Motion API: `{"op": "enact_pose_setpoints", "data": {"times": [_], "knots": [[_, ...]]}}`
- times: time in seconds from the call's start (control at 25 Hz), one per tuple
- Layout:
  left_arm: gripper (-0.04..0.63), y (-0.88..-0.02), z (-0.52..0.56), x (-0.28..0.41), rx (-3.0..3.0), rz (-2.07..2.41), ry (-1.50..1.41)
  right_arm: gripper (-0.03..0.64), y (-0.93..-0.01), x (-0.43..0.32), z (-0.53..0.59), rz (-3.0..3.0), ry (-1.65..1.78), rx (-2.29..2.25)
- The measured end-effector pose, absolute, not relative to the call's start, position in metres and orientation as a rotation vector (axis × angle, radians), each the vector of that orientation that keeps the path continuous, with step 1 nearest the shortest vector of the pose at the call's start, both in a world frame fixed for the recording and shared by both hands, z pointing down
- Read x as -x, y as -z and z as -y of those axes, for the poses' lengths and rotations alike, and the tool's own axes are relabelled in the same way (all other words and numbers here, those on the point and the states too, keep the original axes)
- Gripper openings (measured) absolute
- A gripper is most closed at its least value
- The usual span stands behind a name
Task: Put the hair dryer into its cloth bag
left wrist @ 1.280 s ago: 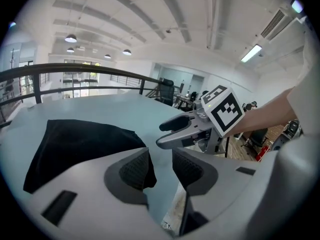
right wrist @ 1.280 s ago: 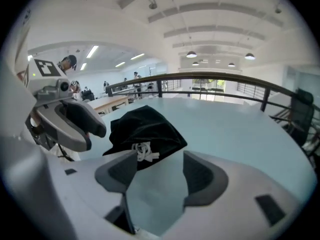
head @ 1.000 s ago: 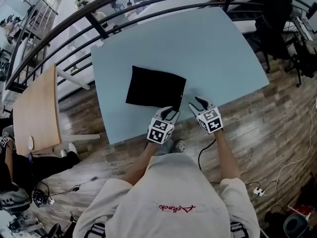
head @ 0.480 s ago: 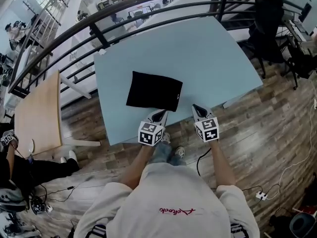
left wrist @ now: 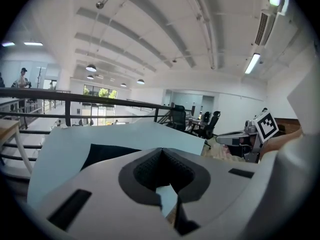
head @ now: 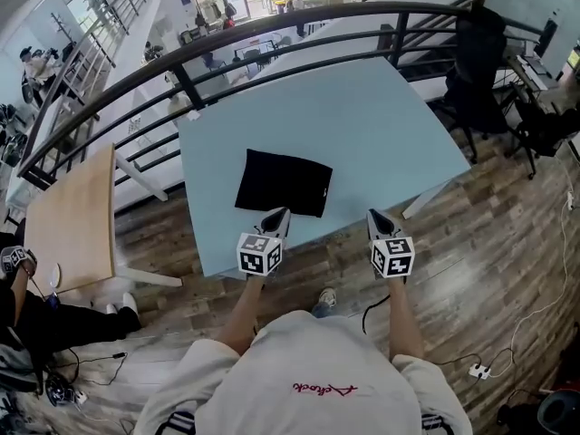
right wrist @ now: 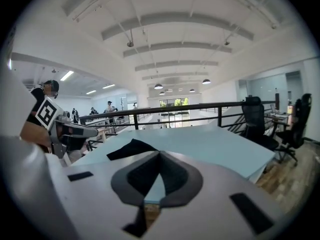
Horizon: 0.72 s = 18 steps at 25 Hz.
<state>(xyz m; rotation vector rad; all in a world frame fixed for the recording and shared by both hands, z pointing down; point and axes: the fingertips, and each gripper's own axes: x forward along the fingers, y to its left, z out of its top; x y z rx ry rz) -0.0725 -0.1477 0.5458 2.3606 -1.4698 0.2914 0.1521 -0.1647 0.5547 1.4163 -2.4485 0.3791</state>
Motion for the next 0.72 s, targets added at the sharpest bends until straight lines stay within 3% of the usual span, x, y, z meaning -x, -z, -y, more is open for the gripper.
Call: {"op": "enact_pose_setpoints", "data": {"times": [0.72], "knots": [[0.005,-0.540,-0.003,0.168,-2.333,1.451,-0.168,0.015,-0.534,-0.081,0.008,2.384,-0.295,-1.553]]}}
